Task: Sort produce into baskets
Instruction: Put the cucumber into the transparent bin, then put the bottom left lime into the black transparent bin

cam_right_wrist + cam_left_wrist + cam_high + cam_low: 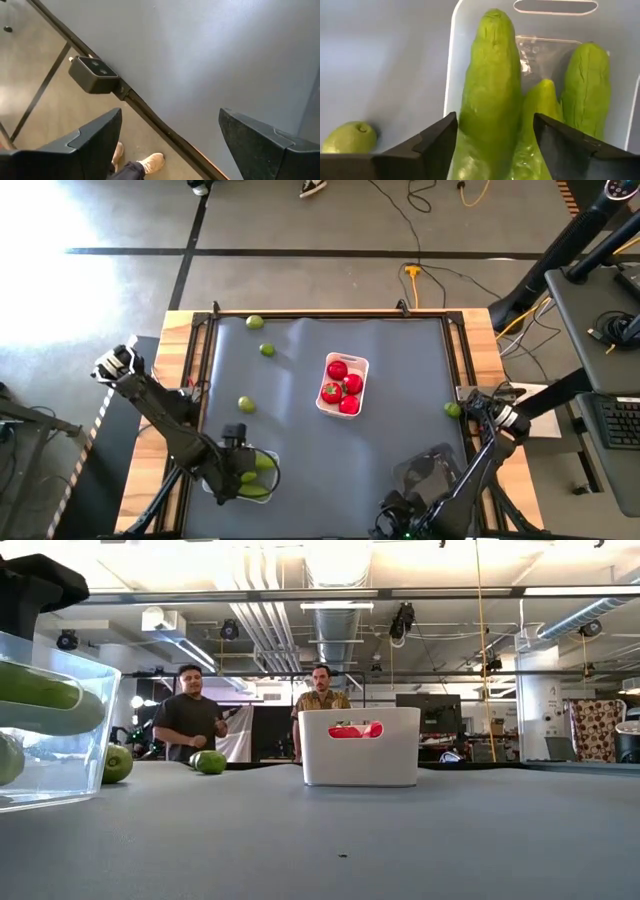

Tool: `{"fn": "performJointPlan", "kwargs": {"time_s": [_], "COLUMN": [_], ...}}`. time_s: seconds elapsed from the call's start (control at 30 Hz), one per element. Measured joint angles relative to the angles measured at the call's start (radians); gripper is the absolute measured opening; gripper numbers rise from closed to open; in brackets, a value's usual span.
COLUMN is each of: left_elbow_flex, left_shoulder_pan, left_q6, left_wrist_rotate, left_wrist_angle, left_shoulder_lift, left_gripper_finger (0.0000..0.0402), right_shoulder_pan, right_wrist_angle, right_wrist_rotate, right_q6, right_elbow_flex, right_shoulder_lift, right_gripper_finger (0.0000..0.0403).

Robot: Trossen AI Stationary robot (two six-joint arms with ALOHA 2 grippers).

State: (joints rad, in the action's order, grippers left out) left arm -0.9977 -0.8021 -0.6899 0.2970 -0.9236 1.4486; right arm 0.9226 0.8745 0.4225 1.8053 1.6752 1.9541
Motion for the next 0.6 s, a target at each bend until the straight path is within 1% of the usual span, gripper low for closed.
{"fn": "performJointPlan", "kwargs": {"time_s": [0.1,0.27,0.37,0.4,0.43,0.53,0.6], "left_elbow_flex": [-0.03,-0.107,-0.124,-0.12,-0.113,-0.058,-0.01], "left_shoulder_pan": [0.0,0.002,0.019,0.037,0.061,0.163,0.232], "left_q6": [-0.017,-0.027,-0.067,-0.089,-0.103,-0.107,-0.054], "left_wrist_rotate": [-0.001,0.043,0.161,0.187,0.193,0.175,0.14], "left_wrist_angle": [-0.024,-0.104,-0.161,-0.186,-0.205,-0.247,-0.239], "left_shoulder_lift": [-0.023,-0.109,-0.181,-0.202,-0.221,-0.266,-0.285], "left_gripper_finger": [0.0257,0.0259,0.0257,0.0257,0.0257,0.0256,0.0256], "right_shoulder_pan": [-0.006,-0.021,-0.041,-0.049,-0.06,-0.101,-0.139], "right_wrist_angle": [-0.002,-0.005,-0.006,-0.006,-0.008,-0.02,-0.038], "right_wrist_rotate": [0.0,-0.001,0.009,0.019,0.026,0.03,0.012], "right_q6": [-0.003,-0.024,-0.056,-0.075,-0.099,-0.206,-0.296], "right_elbow_flex": [0.0,0.0,0.0,0.0,0.0,0.0,0.0], "right_shoulder_lift": [0.0,0.0,0.0,0.0,0.0,0.0,-0.001], "right_gripper_finger": [0.0325,0.0325,0.0325,0.0325,0.0325,0.0325,0.0325]}}
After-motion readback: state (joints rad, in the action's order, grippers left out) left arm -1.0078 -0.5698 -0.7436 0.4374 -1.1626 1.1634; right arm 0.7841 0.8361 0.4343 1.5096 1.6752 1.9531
